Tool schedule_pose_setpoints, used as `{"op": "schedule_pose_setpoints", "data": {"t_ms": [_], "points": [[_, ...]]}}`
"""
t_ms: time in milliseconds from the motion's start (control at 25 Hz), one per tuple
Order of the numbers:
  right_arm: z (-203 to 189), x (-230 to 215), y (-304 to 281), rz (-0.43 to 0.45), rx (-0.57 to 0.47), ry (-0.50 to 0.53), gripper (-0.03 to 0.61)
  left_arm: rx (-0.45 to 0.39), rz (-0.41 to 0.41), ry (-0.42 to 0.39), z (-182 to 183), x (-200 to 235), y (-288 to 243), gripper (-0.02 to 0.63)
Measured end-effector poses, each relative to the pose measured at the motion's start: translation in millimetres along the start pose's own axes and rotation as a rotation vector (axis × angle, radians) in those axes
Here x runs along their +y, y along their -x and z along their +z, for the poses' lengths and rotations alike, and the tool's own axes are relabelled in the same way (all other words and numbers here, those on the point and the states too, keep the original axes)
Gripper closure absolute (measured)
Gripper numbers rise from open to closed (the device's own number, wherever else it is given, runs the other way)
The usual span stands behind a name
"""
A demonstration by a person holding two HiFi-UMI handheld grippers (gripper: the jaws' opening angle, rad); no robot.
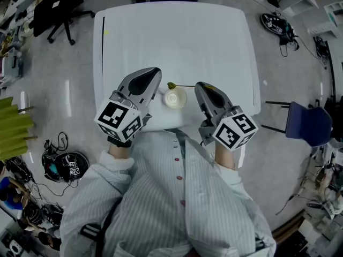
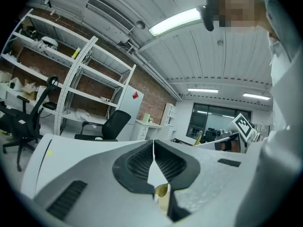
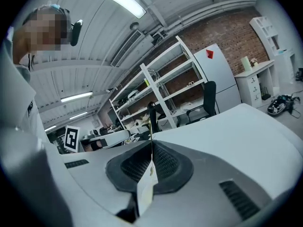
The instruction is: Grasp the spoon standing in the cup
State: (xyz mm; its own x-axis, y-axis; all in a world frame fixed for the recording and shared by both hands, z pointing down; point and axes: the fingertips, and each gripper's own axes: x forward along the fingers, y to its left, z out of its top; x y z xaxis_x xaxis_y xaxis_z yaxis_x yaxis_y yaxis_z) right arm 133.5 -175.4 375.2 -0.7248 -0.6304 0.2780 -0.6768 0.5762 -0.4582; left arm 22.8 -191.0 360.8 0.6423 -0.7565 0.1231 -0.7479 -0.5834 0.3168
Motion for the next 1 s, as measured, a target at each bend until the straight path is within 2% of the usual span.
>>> {"op": "schedule_pose_setpoints", "data": {"t_ms": [240, 800, 1000], "points": [[19.3, 12.2, -13.8, 0.067, -0.009, 0.038, 0.566, -0.040, 0.033, -0.022, 18.2, 3.7, 7.7, 0.600], [48.4, 71.6, -58.9, 0.281, 0.007, 0.162, 0.566, -0.149, 0.187, -0.045, 54.2, 26.2, 67.8, 0.600], [62.0, 88.0, -64.5, 0.319, -0.002, 0.192, 0.566, -0.177, 0.219, -0.050, 65.2, 29.4, 88.9, 0.600]]}}
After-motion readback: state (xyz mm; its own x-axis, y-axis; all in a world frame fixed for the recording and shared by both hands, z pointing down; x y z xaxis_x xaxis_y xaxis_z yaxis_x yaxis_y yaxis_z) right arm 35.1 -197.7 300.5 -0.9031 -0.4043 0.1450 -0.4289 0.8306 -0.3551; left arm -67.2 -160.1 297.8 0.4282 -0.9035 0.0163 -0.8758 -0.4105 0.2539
